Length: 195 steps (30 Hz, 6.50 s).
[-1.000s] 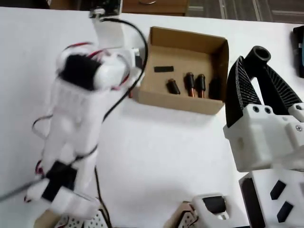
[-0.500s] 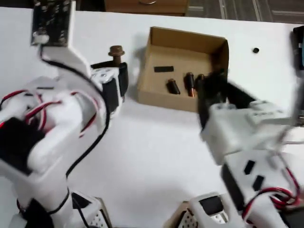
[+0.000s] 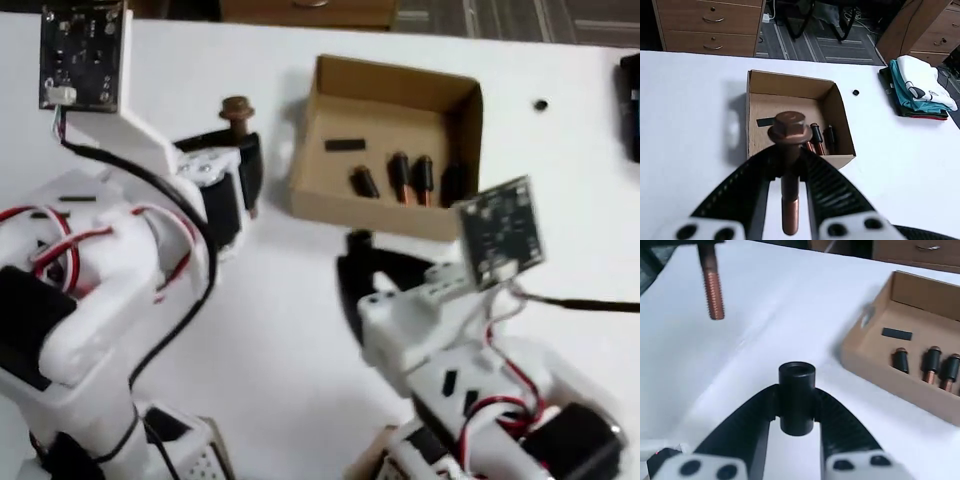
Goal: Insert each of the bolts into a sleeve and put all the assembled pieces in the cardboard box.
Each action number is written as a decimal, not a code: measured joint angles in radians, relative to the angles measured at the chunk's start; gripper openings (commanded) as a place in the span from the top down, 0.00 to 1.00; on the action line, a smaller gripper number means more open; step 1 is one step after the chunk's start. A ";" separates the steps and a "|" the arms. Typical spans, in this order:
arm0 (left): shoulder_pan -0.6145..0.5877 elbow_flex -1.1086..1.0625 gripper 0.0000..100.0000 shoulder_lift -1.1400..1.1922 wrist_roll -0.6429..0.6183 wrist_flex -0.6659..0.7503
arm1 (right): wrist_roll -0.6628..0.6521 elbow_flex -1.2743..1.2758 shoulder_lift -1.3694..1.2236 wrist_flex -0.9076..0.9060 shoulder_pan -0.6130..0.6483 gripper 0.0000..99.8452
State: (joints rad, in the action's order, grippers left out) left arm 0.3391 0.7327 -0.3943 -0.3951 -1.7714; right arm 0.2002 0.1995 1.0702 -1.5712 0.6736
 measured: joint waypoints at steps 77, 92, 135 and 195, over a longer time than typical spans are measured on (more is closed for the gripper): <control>0.081 -0.147 0.98 -0.012 -0.101 0.048 | 0.064 0.290 0.043 0.430 0.157 0.98; 0.147 -0.157 0.98 -0.018 -0.101 0.003 | 0.066 0.193 -0.037 0.431 0.130 0.98; 0.048 -0.157 0.57 -0.025 0.034 0.095 | 0.064 0.144 -0.055 0.431 0.137 0.98; -0.506 -1.272 0.98 -0.311 0.307 0.319 | -0.175 -0.692 -1.600 0.221 -0.652 0.98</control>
State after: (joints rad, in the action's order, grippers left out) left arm -0.1672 -0.5393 -0.7058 -0.0882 -1.4523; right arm 0.0253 -0.4925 -0.5301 -1.3502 0.0215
